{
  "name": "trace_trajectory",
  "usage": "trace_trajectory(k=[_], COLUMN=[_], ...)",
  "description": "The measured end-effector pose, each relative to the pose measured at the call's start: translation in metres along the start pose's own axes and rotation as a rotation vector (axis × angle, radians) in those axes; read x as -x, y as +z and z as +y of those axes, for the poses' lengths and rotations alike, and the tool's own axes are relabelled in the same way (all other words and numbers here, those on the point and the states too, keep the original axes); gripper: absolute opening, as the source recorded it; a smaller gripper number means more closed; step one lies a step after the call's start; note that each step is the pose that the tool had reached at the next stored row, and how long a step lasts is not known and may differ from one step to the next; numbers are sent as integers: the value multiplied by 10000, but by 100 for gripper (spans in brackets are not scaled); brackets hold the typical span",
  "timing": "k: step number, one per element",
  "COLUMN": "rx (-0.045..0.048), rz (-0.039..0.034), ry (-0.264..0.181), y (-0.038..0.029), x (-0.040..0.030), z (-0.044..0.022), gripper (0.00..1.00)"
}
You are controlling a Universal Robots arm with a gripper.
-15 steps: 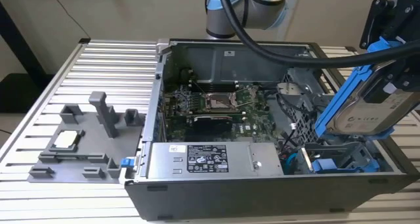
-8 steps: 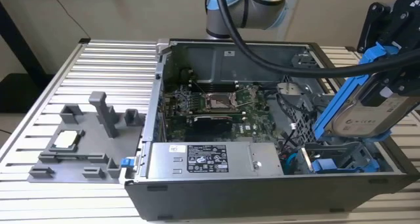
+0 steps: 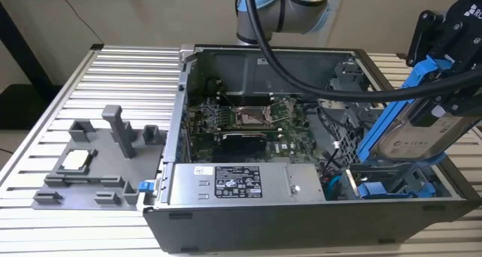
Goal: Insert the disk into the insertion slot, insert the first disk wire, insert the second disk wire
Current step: 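Insert the disk into the insertion slot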
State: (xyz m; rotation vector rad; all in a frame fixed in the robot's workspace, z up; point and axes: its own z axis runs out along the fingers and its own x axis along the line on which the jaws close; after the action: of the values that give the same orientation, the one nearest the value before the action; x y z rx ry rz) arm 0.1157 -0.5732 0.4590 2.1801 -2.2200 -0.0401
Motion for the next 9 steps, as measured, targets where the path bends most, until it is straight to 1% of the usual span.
trace_trajectory(k=[9], rx=[0], rz=[-1], ry=[0], y=[121], x=[1], z=[-13], gripper=[33])
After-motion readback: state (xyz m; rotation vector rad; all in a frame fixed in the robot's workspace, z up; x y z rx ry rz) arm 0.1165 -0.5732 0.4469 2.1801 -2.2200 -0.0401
